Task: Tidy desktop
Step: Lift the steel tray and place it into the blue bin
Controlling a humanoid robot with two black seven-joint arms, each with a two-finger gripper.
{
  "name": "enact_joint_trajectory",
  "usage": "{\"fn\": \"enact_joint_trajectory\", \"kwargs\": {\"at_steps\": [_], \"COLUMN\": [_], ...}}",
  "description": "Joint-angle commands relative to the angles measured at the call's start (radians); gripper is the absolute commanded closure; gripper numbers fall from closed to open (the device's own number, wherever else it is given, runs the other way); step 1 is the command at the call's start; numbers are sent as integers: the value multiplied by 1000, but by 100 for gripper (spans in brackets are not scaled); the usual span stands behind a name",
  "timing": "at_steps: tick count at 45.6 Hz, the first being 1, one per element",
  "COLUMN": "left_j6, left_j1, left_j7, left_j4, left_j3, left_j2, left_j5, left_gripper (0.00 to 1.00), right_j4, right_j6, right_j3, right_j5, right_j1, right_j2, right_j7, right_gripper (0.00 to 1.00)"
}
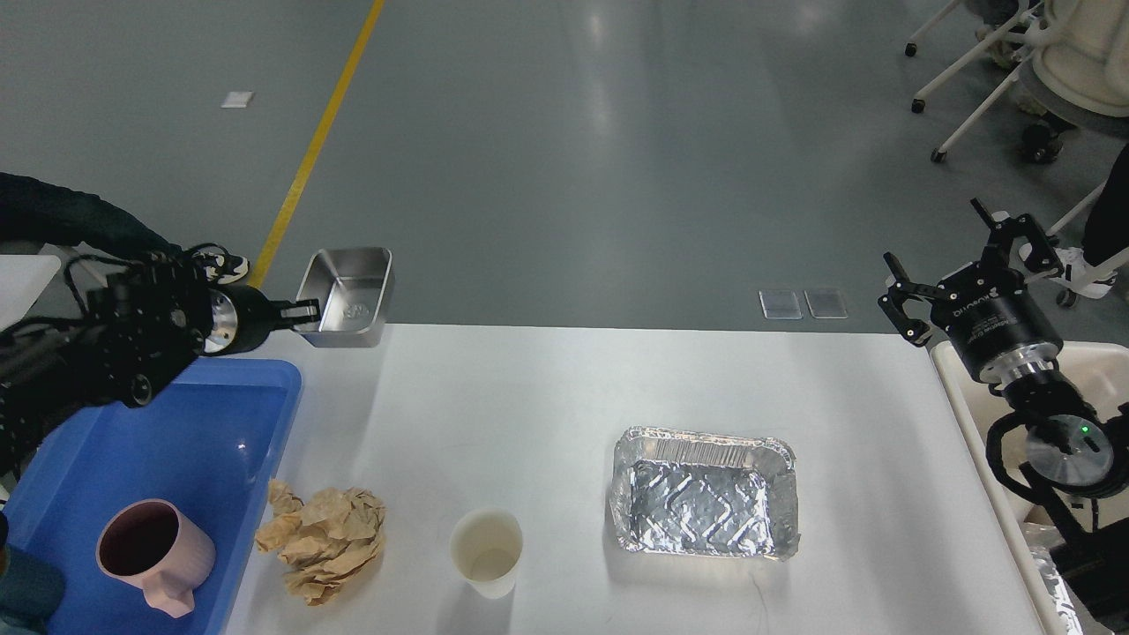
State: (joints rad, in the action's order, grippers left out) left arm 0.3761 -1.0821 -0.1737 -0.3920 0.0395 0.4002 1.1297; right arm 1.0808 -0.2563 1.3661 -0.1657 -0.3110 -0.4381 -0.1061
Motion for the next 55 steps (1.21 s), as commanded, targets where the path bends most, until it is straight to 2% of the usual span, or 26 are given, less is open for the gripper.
{"fn": "enact_joint_trajectory", "kwargs": {"at_steps": [1,8,13,20,25,29,32,39,48,55], "left_j6": [93,155,167,139,87,49,18,-68,-230,-296], "left_j1": [-119,-154,-159,-139,-102,-47,-7,97,246,344], "left_j7": [-4,-6,-9,0,0,-7,-10,-47,-37,-32], "left_j4": [-5,-21,-102,-405,-608,-712,-740,-737,-699,-509], "left_j3": [14,13,13,13,13,10,10,8,7,-1], "left_j2": [98,207,316,572,764,888,934,944,819,626], "left_j5": [-10,-5,-4,-1,-1,-1,-1,-10,-27,-47], "left_gripper": [100,100,100,100,100,100,100,100,100,100], "right_j4": [1,2,2,1,1,1,2,4,2,-1], "right_j6": [0,2,2,2,2,2,2,2,2,0], "right_j3": [-1,-1,-1,-7,-10,-13,-15,-15,-16,-16], "right_j5": [0,0,0,0,0,0,0,-9,-18,-18], "right_j1": [1,1,1,1,1,3,1,1,4,6], "right_j2": [-7,-8,-7,-1,2,4,7,12,10,6], "right_j7": [0,0,0,0,0,0,0,0,0,0], "right_gripper": [0,0,0,0,0,0,0,0,0,0]}}
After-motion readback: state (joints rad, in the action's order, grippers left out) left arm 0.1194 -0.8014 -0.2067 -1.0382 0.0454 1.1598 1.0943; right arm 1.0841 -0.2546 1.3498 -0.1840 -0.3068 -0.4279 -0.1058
